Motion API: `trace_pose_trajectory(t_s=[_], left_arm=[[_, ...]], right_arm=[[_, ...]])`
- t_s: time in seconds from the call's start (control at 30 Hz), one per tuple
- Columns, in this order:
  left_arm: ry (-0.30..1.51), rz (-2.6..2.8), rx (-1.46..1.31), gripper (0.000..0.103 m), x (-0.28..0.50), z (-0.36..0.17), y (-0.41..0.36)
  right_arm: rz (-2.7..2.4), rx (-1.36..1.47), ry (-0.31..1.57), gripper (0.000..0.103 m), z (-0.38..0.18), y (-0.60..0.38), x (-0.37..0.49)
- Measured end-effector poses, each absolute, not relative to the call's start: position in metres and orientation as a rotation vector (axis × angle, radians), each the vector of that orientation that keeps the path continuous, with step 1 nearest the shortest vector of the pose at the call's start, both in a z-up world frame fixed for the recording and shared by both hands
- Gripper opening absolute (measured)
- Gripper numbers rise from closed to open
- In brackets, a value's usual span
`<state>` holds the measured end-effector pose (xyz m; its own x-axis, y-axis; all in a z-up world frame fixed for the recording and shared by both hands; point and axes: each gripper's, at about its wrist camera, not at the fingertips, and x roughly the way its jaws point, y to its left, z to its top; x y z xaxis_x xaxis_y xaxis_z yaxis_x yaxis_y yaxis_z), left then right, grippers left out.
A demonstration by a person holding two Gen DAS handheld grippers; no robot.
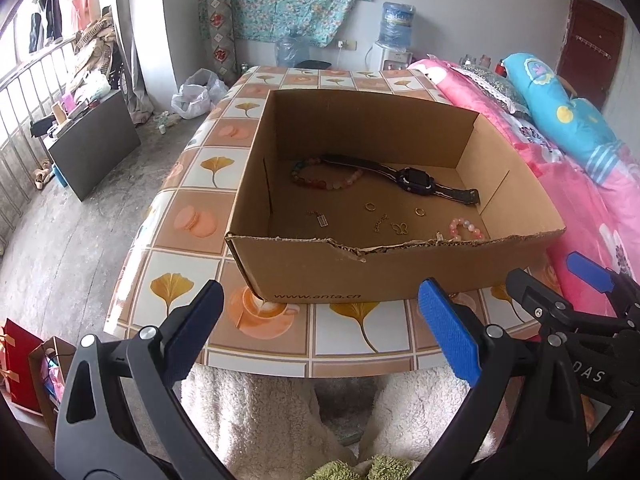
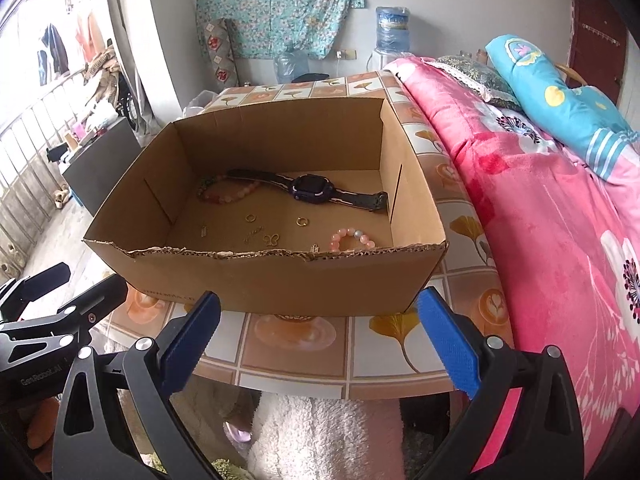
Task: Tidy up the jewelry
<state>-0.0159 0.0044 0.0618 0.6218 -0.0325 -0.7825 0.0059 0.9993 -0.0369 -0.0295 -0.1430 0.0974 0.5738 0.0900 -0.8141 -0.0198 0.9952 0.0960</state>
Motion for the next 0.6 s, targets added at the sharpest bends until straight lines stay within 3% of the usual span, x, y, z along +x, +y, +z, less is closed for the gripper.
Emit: trace_pose_trajectory(t_s=[0.6], left_arm=[[0.932,0.000,0.005,0.094,-0.0106,0.0585,-0.0015]], right_arm=[[0.066,0.074,0.960,0.096,0.0992,-0.1439,-0.0291]])
